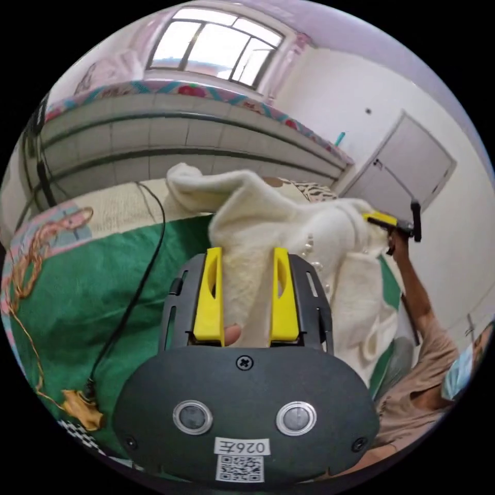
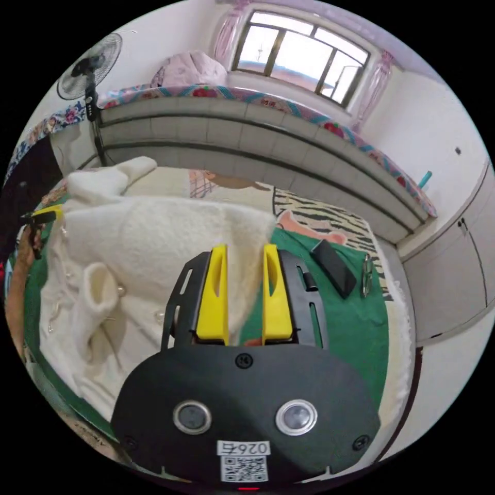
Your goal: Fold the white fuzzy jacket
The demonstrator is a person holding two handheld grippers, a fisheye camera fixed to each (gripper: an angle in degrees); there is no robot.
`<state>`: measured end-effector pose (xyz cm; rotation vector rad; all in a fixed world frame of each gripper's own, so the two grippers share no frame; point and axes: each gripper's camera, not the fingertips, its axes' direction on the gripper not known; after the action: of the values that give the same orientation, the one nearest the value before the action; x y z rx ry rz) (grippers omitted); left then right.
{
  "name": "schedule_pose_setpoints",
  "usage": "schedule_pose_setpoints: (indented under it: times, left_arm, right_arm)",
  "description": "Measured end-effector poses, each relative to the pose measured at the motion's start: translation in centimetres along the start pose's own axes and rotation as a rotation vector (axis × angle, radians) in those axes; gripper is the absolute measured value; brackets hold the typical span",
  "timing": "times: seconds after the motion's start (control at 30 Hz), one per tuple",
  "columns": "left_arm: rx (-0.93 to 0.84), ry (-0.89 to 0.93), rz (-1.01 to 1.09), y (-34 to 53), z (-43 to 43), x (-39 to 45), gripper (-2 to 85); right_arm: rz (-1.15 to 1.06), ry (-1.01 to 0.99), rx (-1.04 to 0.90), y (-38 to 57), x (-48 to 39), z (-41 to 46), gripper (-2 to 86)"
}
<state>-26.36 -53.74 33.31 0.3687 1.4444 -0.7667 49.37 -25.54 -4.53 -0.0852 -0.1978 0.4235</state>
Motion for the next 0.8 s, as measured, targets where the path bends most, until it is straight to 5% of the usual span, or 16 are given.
schedule_pose_setpoints:
  times: [0.17, 0.33, 0.53, 0.57, 0.63, 0.73, 0.8]
  left_arm:
    - [-0.093, 0.129, 0.157, 8.2, -2.8, 4.3, 13.2]
    - [-0.288, 0.158, 0.295, 16.1, -0.4, 11.9, 17.2]
    - [-0.367, 0.101, 0.403, 13.8, 7.2, 18.8, 22.8]
    - [-0.381, 0.1, 0.401, 13.4, 8.4, 19.3, 22.8]
    - [-0.614, 0.034, 0.378, 12.8, 14.7, 20.5, 17.4]
    - [-0.655, -0.048, 0.505, 12.8, 13.6, 23.0, 5.1]
    - [-0.606, -0.034, 0.548, 13.6, 10.6, 23.9, 4.1]
  right_arm:
    - [-0.145, -0.422, 0.029, 9.1, -1.9, -5.5, 6.5]
    - [-0.331, -0.601, -0.046, 16.7, -6.3, -8.1, 8.3]
    - [-0.54, -0.501, -0.217, 19.4, -12.5, -6.6, 13.2]
    - [-0.567, -0.482, -0.289, 19.5, -13.4, -5.6, 7.3]
    - [-0.582, -0.425, -0.351, 19.7, -14.0, -4.8, 1.9]
    - [-0.587, -0.271, -0.308, 20.6, -13.0, -5.7, -0.5]
    - [-0.528, -0.215, -0.259, 21.1, -11.2, -6.7, -0.8]
